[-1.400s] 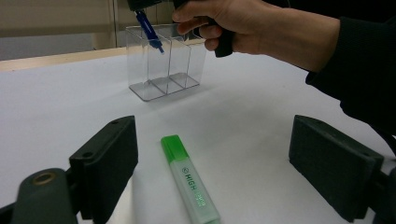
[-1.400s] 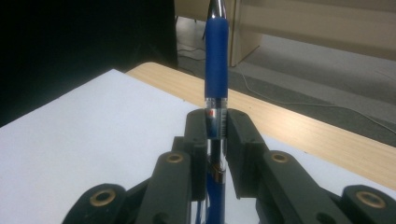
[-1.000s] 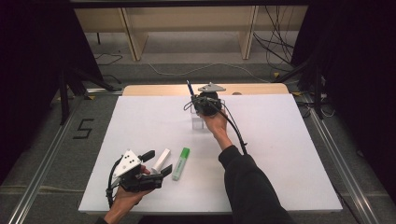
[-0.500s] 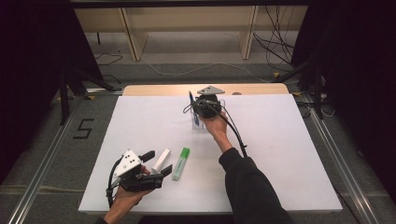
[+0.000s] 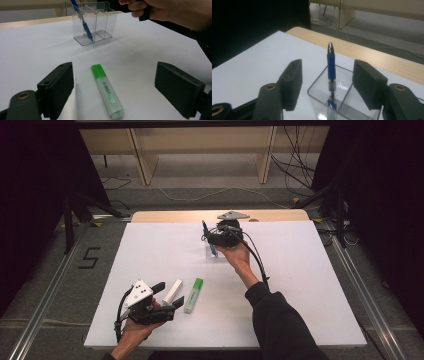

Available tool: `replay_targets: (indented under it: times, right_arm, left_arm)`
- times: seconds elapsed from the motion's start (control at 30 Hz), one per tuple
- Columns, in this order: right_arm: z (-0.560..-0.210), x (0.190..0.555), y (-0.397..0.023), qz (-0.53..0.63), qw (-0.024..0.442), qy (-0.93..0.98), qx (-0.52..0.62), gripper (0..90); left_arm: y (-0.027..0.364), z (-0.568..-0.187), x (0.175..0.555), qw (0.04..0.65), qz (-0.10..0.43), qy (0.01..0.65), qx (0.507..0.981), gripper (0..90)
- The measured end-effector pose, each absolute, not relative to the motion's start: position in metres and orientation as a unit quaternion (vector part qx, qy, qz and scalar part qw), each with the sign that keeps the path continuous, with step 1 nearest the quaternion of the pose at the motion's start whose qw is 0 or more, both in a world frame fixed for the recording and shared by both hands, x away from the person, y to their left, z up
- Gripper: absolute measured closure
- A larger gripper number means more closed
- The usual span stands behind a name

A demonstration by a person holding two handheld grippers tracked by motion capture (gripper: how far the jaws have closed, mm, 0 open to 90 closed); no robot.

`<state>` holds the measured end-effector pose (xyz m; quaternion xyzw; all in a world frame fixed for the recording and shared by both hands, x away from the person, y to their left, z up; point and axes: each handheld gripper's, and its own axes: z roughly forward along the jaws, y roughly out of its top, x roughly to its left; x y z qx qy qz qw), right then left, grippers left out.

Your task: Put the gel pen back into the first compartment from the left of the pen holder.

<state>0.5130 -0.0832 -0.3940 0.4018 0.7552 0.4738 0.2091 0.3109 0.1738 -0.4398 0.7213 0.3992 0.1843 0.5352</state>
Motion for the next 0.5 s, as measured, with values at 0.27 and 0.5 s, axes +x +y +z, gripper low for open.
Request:
replay_targets:
  times: [0.27,0.5]
  right_arm:
    - [-0.388,0.496,-0.105,0.480,0.202,0.758,0.393,35.9]
    - [-0.385,0.479,-0.123,0.490,0.196,0.757,0.385,33.9]
  left_arm:
    - [0.175,-0.441,0.313,0.523,0.180,0.408,0.727,15.0]
    - [0.173,-0.443,0.315,0.511,0.170,0.417,0.733,15.0]
